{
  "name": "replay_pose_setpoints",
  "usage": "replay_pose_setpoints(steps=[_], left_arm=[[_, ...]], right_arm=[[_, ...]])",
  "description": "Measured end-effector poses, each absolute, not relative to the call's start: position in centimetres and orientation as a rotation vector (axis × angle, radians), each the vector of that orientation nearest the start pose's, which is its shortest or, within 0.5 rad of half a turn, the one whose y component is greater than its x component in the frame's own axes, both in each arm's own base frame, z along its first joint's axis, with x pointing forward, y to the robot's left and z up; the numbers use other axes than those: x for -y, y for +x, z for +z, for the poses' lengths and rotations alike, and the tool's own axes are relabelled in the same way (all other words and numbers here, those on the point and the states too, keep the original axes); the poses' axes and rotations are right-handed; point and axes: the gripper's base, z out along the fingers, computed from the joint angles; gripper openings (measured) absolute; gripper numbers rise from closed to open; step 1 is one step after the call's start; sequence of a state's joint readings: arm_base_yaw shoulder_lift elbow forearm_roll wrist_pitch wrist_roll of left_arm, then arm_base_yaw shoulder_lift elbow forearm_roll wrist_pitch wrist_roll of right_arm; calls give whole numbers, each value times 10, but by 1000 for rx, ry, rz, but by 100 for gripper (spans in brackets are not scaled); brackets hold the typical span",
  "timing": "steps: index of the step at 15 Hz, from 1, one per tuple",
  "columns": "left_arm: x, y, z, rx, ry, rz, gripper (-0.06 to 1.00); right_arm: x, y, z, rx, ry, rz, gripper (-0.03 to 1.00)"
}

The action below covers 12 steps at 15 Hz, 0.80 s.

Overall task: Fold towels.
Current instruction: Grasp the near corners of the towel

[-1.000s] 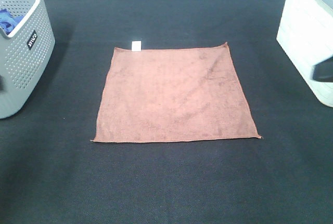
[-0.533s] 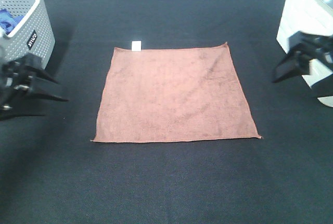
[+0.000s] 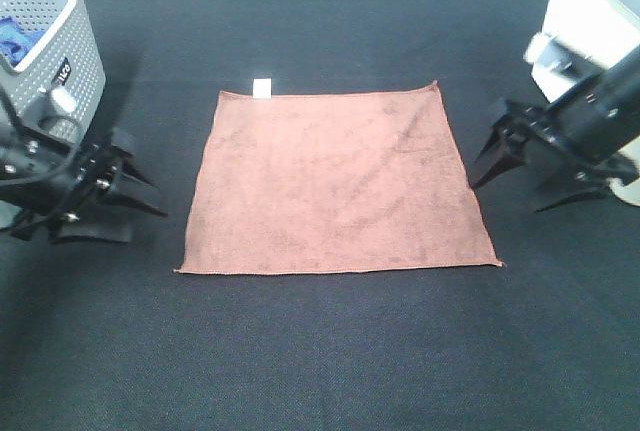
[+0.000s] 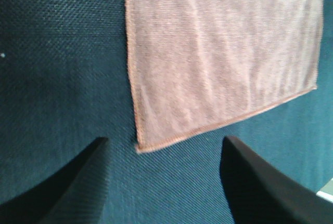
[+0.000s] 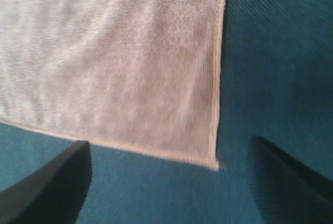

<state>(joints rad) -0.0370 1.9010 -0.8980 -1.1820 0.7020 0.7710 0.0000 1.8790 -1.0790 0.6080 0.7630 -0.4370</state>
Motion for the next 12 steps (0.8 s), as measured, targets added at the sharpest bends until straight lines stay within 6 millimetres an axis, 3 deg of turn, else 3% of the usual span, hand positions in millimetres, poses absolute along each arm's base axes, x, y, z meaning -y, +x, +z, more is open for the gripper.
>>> replay_pose_setpoints(steps=[2,5,10,12], left_arm=[[77,325,112,-2778,-184,-964,59],[94,334,100,-2799,-131,-941,59],[110,350,87,-2806,-92,-962,59],[125,356,86,-2792,-64,-987,59]], right_arm=[[-38,354,132,-2926,-50,635,77],[-38,357,107,-2972,-87,651,77],[-42,360,97,-2967,-59,711,76],[-61,361,96,-2957,-147,710,76]])
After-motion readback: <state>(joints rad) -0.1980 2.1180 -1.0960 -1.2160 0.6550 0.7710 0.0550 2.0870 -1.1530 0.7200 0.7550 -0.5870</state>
